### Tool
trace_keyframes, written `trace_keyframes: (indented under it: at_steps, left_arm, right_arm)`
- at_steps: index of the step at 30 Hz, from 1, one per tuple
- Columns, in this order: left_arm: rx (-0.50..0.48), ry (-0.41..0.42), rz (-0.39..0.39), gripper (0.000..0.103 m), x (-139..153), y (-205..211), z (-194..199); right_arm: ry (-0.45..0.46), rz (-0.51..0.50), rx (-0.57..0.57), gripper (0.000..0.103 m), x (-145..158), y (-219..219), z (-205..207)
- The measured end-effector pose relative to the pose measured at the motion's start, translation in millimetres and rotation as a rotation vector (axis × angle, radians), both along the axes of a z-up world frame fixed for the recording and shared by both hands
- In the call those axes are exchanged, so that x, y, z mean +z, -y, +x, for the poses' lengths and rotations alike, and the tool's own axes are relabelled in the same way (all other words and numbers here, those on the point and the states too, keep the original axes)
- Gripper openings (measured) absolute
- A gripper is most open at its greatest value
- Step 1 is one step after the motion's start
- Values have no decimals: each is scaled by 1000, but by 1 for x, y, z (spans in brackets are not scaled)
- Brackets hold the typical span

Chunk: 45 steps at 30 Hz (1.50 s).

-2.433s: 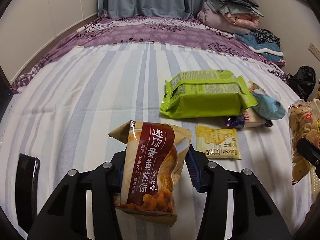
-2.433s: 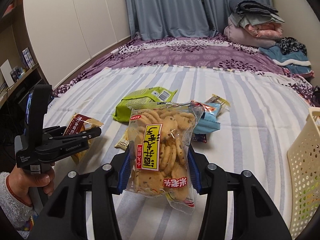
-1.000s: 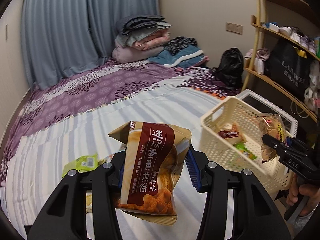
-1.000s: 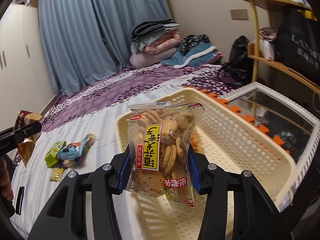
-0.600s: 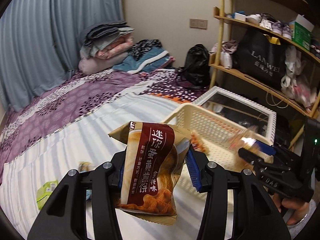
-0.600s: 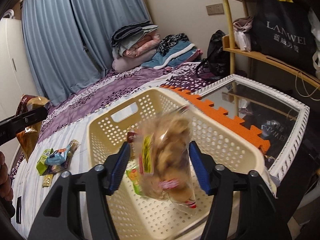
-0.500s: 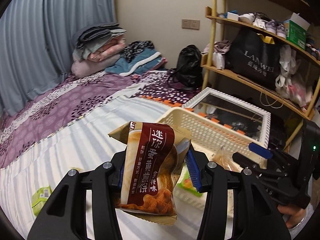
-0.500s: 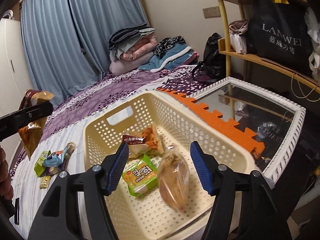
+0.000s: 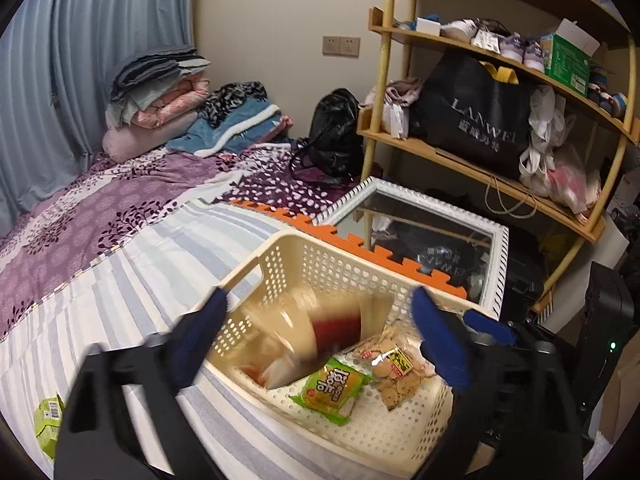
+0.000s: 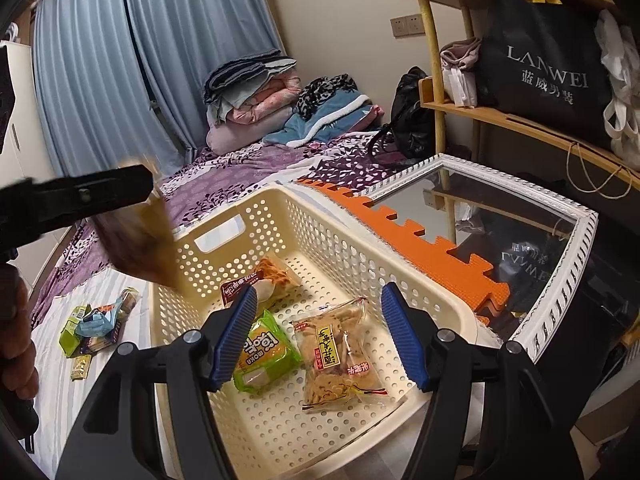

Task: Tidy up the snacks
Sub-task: 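Withdraw both tools from the basket back to the bed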

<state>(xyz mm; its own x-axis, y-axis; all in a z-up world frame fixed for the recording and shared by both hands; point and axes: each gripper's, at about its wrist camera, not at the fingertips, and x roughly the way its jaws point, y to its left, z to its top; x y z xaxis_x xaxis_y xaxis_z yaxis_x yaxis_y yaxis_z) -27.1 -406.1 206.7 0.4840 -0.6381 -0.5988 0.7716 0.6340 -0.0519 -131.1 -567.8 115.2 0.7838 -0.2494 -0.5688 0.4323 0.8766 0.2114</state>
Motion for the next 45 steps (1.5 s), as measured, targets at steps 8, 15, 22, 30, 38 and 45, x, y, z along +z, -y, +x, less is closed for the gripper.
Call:
trace_keyframes:
  at_steps: [8,15,22,30,38,45]
  left_arm:
    - [50,5,26,100,-2,-8,6]
    - [104,20,59,100,-4,-17,11]
    - [147,53,89,100,-6,-35,14]
    - [204,40,86,100,-7,-63,23]
    - [274,34,82,100,-8,-104,32]
    - [378,0,78,100,-15,-157,50]
  right_arm:
    - [6,-3,-3,66,2,-3,1]
    - [16,-8,14,72,6,-11,4]
    - [18,-11,35,72,11,-20,10]
    - [22,-17,86,77,16,-41,20]
    - [35,-26,160,82,25,-72,37]
    - [28,-37,250,84,27,-107,57]
